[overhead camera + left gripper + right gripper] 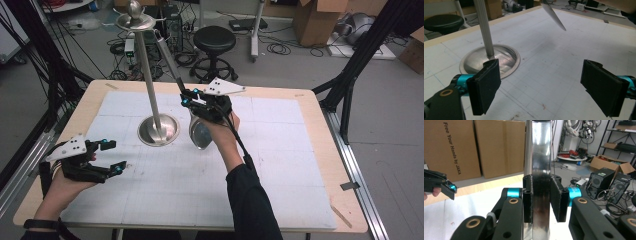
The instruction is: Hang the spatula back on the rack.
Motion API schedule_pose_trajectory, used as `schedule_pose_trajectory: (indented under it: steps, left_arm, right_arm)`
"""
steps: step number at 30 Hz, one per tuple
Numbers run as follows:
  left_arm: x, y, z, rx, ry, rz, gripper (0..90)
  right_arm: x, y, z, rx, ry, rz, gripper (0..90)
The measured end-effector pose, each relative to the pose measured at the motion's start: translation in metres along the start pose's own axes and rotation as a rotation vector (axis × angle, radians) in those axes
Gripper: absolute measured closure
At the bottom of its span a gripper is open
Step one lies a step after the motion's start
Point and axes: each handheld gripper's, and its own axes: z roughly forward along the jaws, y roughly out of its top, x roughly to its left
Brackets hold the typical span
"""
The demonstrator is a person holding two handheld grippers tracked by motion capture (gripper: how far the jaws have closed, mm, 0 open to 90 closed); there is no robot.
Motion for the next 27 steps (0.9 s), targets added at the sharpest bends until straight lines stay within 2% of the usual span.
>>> schedule_pose_trajectory:
  steps: [7, 8, 10, 12, 14, 16, 19, 23, 27]
  left_arm:
    - [0.000, 0.000, 0.001, 0.000, -0.002, -0.003, 16.6]
    - [-0.001, 0.000, 0.001, -0.002, -0.004, -0.003, 16.6]
    - [-0.001, 0.000, 0.000, -0.003, 0.000, -0.004, 16.6]
    - [0.000, 0.000, -0.001, -0.005, 0.000, -0.001, 16.6]
    - [0.000, 0.000, -0.001, -0.012, -0.001, -0.002, 16.5]
    - [0.000, 0.000, -0.002, -0.016, 0.006, -0.002, 16.4]
    - [0.000, 0.001, -0.002, -0.019, 0.007, -0.003, 16.4]
    - [0.001, 0.002, -0.004, -0.028, 0.018, 0.007, 16.2]
    - [0.001, 0.003, -0.005, -0.036, 0.024, 0.012, 16.1]
  right_arm:
    - [0.004, 0.001, 0.007, 0.025, -0.015, -0.019, 72.7]
    - [0.005, 0.002, 0.007, 0.023, -0.020, -0.024, 69.2]
    - [0.008, 0.004, 0.005, -0.010, -0.061, -0.022, 56.4]
    - [0.007, 0.007, 0.001, -0.021, -0.062, -0.010, 53.5]
    - [0.007, 0.010, -0.005, -0.022, -0.076, -0.016, 44.0]
    - [0.006, 0.012, -0.011, -0.014, -0.065, -0.006, 39.7]
    - [0.007, 0.013, -0.022, -0.005, -0.057, -0.020, 30.8]
    - [0.007, 0.010, -0.041, 0.016, -0.048, -0.030, 24.7]
    - [0.003, -0.002, -0.068, 0.041, -0.056, -0.026, 21.5]
